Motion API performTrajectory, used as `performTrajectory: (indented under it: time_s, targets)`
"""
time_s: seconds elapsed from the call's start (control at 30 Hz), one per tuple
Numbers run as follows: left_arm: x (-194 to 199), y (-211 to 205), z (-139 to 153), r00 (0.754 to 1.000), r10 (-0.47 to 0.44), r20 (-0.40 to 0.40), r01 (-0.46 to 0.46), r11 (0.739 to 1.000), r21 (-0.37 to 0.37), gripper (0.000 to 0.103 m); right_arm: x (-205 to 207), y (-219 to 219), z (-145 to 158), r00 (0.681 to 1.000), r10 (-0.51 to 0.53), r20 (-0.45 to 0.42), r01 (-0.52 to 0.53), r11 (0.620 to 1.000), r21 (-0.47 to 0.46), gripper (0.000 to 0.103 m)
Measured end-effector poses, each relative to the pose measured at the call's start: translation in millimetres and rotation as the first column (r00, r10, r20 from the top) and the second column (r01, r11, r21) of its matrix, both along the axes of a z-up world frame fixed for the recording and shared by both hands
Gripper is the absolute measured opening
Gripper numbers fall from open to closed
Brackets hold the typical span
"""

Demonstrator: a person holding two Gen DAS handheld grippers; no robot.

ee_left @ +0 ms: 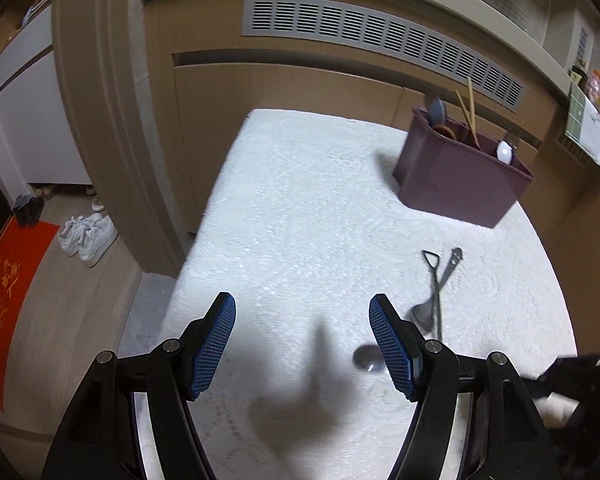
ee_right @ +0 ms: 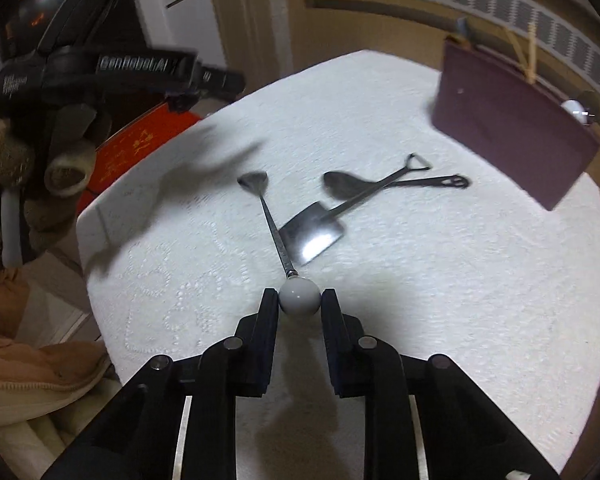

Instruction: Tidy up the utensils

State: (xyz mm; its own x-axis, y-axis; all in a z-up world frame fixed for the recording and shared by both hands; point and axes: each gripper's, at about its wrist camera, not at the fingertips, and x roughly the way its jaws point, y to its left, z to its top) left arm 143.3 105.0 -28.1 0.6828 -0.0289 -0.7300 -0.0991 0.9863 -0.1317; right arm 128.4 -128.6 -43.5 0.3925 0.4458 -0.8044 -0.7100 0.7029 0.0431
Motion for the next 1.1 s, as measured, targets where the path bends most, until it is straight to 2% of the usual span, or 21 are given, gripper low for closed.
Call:
performTrajectory:
  time_s: [0.13, 0.23, 0.33, 0.43, 0.5, 0.53, 0.6, 0.7, 0.73, 0.8, 0.9, 1.1]
  targets:
    - [-1.6, -29.3, -7.6, 0.996, -0.091, -0.019, 0.091, 0.996, -0.020, 0.070, 14.5, -35.7, 34.0, 0.991, -0.123, 0.061, 0.120, 0.992, 0.047, 0.020]
    - [-4.1, -58.5, -18.6, 0.982, -0.184, -0.043, 0.184, 0.983, -0.020, 0.070, 20.6, -66.2, 58.4, 0.969, -0.218, 0.118, 0.208, 0.974, 0.086, 0.020]
    - [-7.4, -87.0, -29.6, 0.967, -0.243, -0.073, 0.244, 0.970, 0.010, 0.070, 24.0, -90.0, 75.0, 0.942, -0.297, 0.155, 0.282, 0.953, 0.112, 0.020]
    - [-7.9, -103.0, -38.5, 0.964, -0.248, -0.094, 0.252, 0.967, 0.030, 0.067, 26.6, -100.6, 87.2, 0.919, -0.351, 0.177, 0.330, 0.934, 0.138, 0.021]
    - [-5.3, -107.2, -43.1, 0.967, -0.232, -0.107, 0.237, 0.971, 0.040, 0.059, 27.9, -105.1, 92.3, 0.911, -0.369, 0.185, 0.345, 0.926, 0.153, 0.020]
    - [-3.2, -108.6, -46.0, 0.969, -0.218, -0.119, 0.224, 0.973, 0.047, 0.055, 29.8, -105.8, 94.5, 0.908, -0.373, 0.192, 0.347, 0.925, 0.157, 0.020]
    - [0.7, -107.7, -52.3, 0.970, -0.196, -0.145, 0.205, 0.978, 0.048, 0.053, 30.2, -104.2, 96.6, 0.902, -0.381, 0.200, 0.352, 0.921, 0.166, 0.020]
    - [0.5, -114.0, -53.3, 0.971, -0.191, -0.144, 0.206, 0.974, 0.092, 0.053, 33.8, -105.2, 95.3, 0.905, -0.381, 0.192, 0.351, 0.920, 0.173, 0.020]
    - [-0.2, -115.1, -52.8, 0.970, -0.196, -0.144, 0.211, 0.972, 0.099, 0.048, 34.7, -105.0, 94.2, 0.905, -0.382, 0.187, 0.352, 0.919, 0.174, 0.020]
    - [-3.9, -117.1, -50.6, 0.968, -0.213, -0.136, 0.228, 0.968, 0.102, 0.033, 36.6, -104.8, 92.8, 0.907, -0.382, 0.180, 0.352, 0.919, 0.176, 0.020]
    - [-11.9, -111.0, -35.7, 0.975, -0.206, -0.082, 0.215, 0.971, 0.108, 0.033, 33.9, -106.5, 95.5, 0.903, -0.388, 0.187, 0.357, 0.917, 0.177, 0.020]
    - [-25.6, -100.4, 19.1, 0.975, -0.202, 0.087, 0.188, 0.971, 0.146, 0.033, 27.6, -112.6, 104.5, 0.888, -0.405, 0.218, 0.369, 0.910, 0.190, 0.020]
